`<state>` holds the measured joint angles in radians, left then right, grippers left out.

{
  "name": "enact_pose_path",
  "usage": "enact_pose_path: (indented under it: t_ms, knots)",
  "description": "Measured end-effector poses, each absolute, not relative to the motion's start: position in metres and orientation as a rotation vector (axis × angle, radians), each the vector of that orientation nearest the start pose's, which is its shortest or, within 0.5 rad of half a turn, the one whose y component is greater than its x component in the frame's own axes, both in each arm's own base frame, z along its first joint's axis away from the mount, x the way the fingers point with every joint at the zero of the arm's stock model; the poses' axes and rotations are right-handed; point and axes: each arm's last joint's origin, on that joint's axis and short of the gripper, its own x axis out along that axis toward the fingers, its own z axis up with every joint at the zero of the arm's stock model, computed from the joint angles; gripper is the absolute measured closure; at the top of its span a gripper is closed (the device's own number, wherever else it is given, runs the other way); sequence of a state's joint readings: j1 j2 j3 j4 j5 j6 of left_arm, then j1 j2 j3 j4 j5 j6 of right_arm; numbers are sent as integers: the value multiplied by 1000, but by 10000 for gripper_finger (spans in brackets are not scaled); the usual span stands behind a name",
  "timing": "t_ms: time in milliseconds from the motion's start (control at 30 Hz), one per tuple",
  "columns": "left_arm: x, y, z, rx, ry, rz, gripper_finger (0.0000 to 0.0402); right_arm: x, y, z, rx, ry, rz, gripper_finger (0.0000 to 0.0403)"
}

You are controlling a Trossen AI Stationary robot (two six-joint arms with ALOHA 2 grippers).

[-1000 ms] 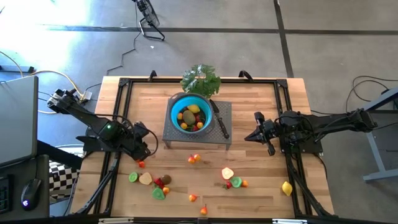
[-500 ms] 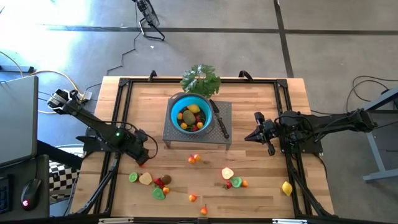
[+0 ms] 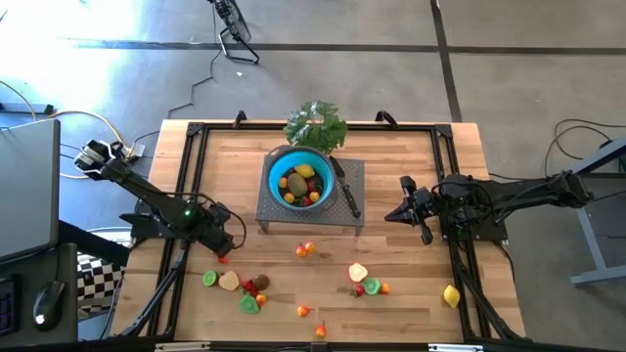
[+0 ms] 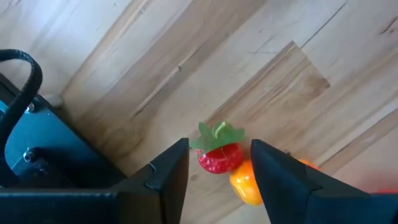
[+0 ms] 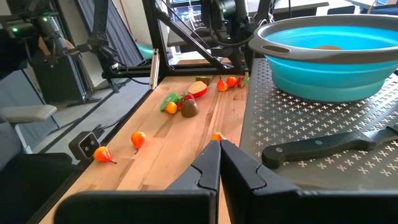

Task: Pick & Place Fruit
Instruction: Put the strawberry into the blue strainer bowl on the shelf

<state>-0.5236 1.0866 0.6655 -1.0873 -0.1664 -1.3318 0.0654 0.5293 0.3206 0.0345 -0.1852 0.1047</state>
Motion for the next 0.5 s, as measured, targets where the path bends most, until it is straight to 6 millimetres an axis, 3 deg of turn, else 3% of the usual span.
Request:
enact_pose_path:
  t_ms: [500]
  knots:
    - [142, -75, 186, -522, 1288, 703, 252, 138, 14, 228, 114, 188, 241, 400]
